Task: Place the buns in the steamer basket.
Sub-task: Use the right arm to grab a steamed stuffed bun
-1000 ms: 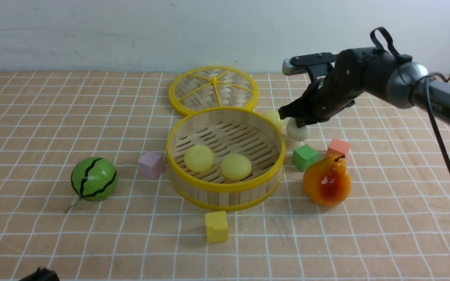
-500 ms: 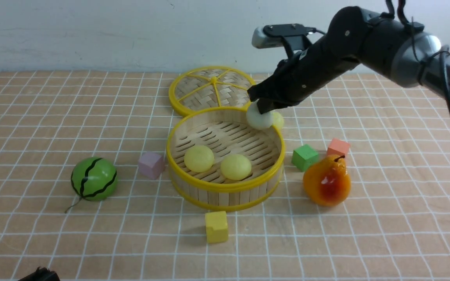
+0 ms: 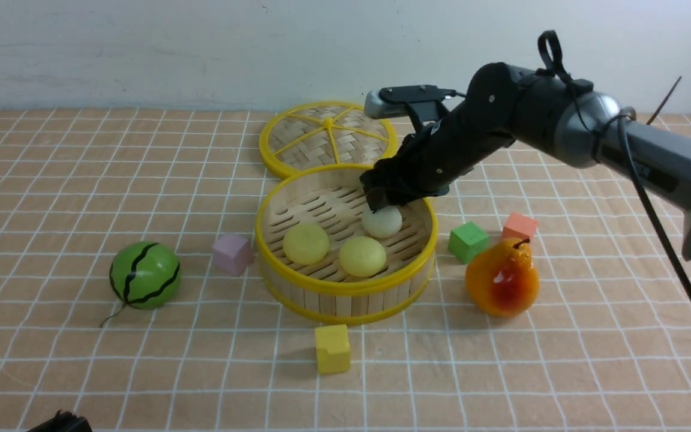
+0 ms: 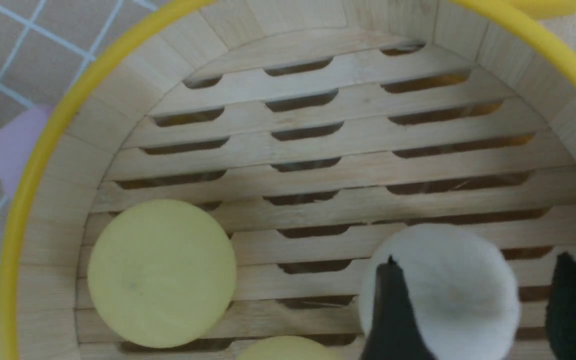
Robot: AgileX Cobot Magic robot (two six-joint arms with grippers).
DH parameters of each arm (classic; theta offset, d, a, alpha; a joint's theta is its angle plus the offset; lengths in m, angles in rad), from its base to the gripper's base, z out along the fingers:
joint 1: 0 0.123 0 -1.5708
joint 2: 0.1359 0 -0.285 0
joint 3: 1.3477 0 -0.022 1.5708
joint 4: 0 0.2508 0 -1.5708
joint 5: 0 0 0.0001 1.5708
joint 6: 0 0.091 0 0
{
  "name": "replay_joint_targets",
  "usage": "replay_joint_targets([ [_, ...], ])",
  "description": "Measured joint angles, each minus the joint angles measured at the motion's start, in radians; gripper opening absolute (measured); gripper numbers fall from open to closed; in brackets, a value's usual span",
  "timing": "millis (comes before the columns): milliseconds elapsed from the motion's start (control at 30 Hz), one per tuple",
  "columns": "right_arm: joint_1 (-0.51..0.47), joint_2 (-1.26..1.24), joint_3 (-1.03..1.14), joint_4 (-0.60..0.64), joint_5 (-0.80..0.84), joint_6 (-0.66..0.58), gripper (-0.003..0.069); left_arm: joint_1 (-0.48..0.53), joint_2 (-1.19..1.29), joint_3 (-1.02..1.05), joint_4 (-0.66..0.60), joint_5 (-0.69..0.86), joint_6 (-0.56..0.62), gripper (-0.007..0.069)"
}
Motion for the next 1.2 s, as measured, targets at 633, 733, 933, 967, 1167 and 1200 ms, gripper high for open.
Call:
replay_joint_targets([
  [633, -0.112, 0.101, -0.099, -0.201, -0.128, 0.130, 0.0349, 0.000, 0.000, 0.000, 0.000, 0.000, 0.000, 0.0092],
  [733, -0.112, 0.157, -0.172, -0.159, -0.147, 0.130, 0.0347, 0.000, 0.000, 0.000, 0.000, 0.000, 0.000, 0.0092],
  [933, -0.112, 0.215, -0.226, -0.075, -0.194, 0.109, 0.0347, 0.000, 0.000, 0.000, 0.000, 0.000, 0.000, 0.0093],
  [967, -0.112, 0.230, -0.230, -0.044, -0.209, 0.088, 0.0347, 0.000, 0.000, 0.000, 0.000, 0.000, 0.000, 0.0097],
  [1167, -0.110, 0.264, -0.233, -0.009, -0.243, 0.040, 0.0347, 0.000, 0.000, 0.000, 0.000, 0.000, 0.000, 0.0104],
  [1200, -0.108, 0.274, -0.233, -0.006, -0.255, 0.038, 0.0347, 0.000, 0.000, 0.000, 0.000, 0.000, 0.000, 0.0107],
])
